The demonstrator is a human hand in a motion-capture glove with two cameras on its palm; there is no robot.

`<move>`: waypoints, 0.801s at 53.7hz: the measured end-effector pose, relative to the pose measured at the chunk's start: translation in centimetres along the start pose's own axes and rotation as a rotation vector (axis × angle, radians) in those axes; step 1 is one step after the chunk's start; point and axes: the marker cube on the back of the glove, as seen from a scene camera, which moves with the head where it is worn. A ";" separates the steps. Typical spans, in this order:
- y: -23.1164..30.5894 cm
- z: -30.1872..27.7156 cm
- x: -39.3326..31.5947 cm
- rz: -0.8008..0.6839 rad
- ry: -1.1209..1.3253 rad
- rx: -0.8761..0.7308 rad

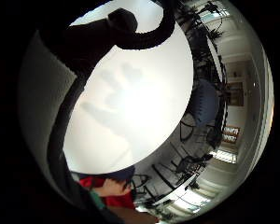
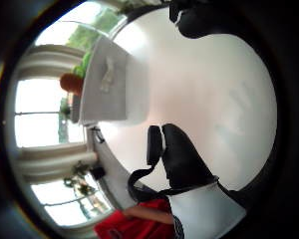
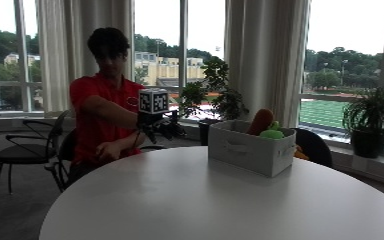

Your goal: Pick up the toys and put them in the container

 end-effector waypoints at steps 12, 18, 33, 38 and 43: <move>1.0 0.4 -0.5 0.007 -0.002 -0.009; 1.0 0.6 0.0 0.005 0.011 -0.010; -0.3 0.2 3.1 0.026 0.101 0.032; 1.7 0.5 1.8 0.034 0.044 0.003; 0.3 0.2 3.0 0.031 0.071 0.019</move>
